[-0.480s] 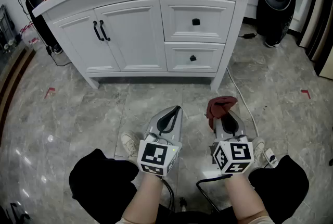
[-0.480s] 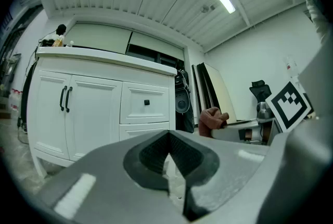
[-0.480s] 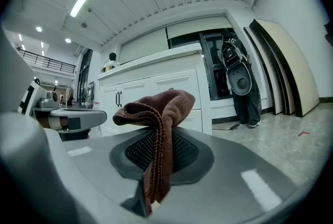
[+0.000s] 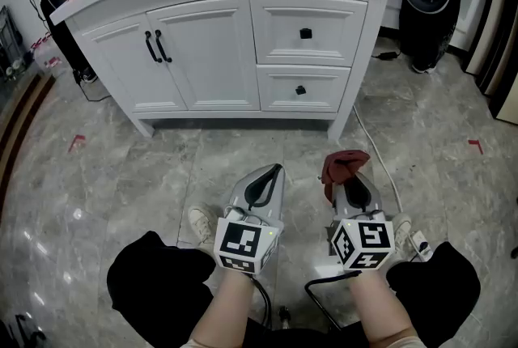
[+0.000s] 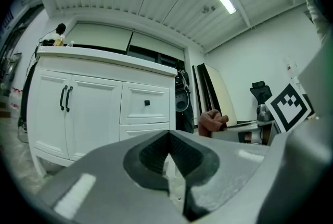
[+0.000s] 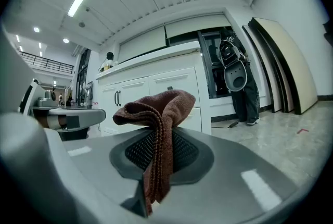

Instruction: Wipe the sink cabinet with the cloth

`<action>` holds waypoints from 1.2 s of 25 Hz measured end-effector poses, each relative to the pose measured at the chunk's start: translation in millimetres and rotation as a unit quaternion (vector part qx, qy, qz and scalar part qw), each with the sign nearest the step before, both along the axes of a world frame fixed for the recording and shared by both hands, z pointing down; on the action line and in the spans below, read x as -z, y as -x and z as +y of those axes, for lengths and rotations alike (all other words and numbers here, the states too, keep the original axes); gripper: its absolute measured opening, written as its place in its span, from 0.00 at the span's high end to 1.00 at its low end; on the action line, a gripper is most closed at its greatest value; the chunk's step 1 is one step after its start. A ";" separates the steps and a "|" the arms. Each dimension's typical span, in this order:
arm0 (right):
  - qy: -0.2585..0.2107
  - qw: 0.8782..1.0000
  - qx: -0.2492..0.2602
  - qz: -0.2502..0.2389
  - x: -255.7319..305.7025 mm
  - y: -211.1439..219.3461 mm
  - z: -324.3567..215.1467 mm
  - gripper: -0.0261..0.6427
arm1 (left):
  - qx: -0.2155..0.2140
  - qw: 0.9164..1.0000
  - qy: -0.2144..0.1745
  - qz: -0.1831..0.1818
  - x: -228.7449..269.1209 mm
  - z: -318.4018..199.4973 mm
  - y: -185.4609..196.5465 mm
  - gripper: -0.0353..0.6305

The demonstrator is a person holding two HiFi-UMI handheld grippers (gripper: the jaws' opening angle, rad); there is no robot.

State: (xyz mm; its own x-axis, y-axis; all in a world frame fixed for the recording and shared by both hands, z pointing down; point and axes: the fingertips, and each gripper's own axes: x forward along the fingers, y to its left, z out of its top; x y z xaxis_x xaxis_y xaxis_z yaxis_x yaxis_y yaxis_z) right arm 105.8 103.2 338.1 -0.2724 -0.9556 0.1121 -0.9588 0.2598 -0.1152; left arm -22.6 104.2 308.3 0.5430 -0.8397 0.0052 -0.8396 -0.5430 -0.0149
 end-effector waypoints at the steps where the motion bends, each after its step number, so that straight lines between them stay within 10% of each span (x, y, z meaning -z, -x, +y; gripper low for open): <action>1: -0.001 1.000 -0.001 -0.003 0.3 0.2 -0.6 0.83 | 0.001 1.000 0.000 0.003 0.1 -0.6 0.3 0.95; 19: 0.039 0.997 -0.002 -0.073 -31.1 17.8 -122.3 0.83 | 0.036 0.998 0.024 0.051 -25.6 -104.7 12.2 0.95; 30: -0.046 0.996 0.024 -0.070 41.6 43.3 -231.2 0.83 | 0.029 0.999 -0.009 0.019 -2.6 -197.0 31.5 0.95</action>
